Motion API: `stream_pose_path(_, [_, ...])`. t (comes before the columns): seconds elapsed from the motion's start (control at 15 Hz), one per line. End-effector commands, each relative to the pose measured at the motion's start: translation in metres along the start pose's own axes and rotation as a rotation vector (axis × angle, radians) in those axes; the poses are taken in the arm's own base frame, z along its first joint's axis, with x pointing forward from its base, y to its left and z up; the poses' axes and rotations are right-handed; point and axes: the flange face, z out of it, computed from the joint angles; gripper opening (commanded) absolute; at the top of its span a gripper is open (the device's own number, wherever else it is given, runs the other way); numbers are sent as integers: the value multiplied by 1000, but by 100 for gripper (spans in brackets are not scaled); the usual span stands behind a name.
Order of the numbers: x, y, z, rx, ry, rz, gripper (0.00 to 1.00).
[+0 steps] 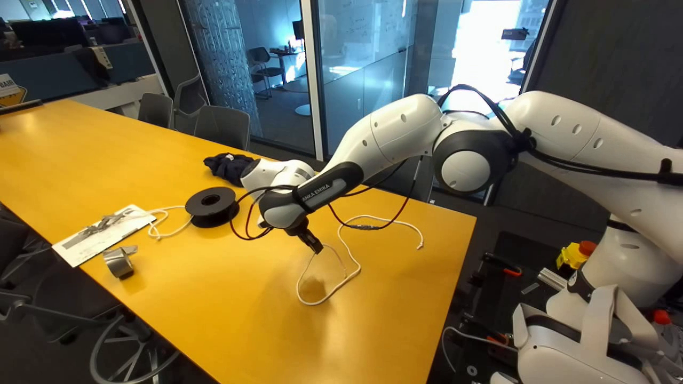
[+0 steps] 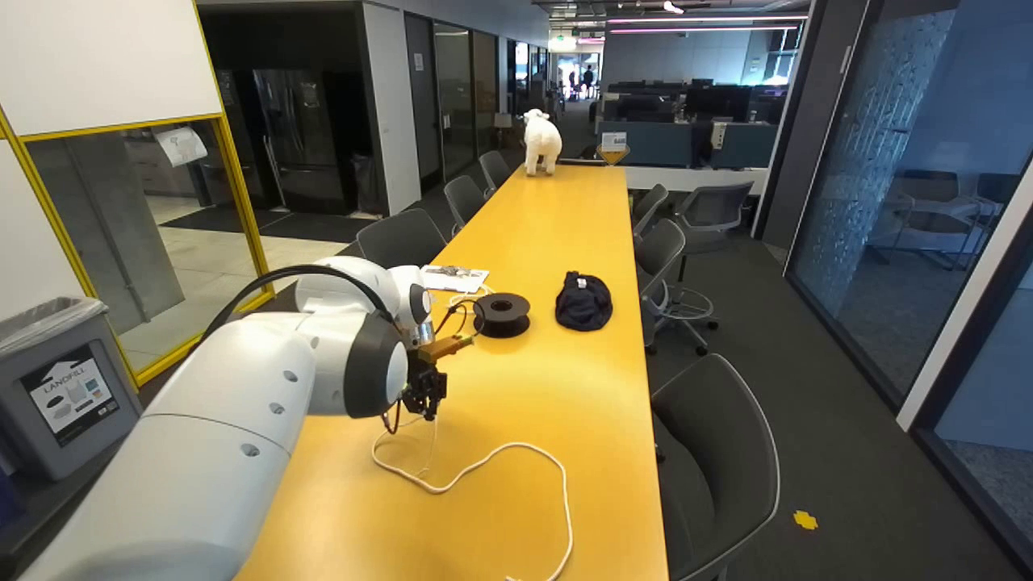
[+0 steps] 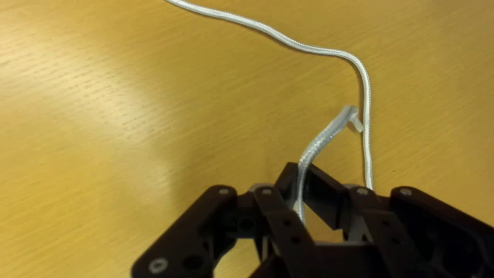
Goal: Unwind the white rope
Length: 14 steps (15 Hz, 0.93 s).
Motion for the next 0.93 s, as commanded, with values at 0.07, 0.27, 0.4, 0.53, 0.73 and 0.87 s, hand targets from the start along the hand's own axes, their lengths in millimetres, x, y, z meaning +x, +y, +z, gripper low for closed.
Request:
stream_pose_path(0.07, [-10, 23, 11, -20, -33, -58, 3])
stream_pose_path(0.27, [-15, 30, 12, -30, -29, -71, 3])
stream_pose_path(0.4, [-16, 32, 12, -35, -26, -77, 3])
stream_pose_path(0.53, [-16, 33, 12, -30, -23, -75, 36])
stream_pose_path(0.73, [-15, 32, 13, -16, -25, -75, 51])
stream_pose_path(0.87, [-16, 31, 15, 2, -23, -68, 66])
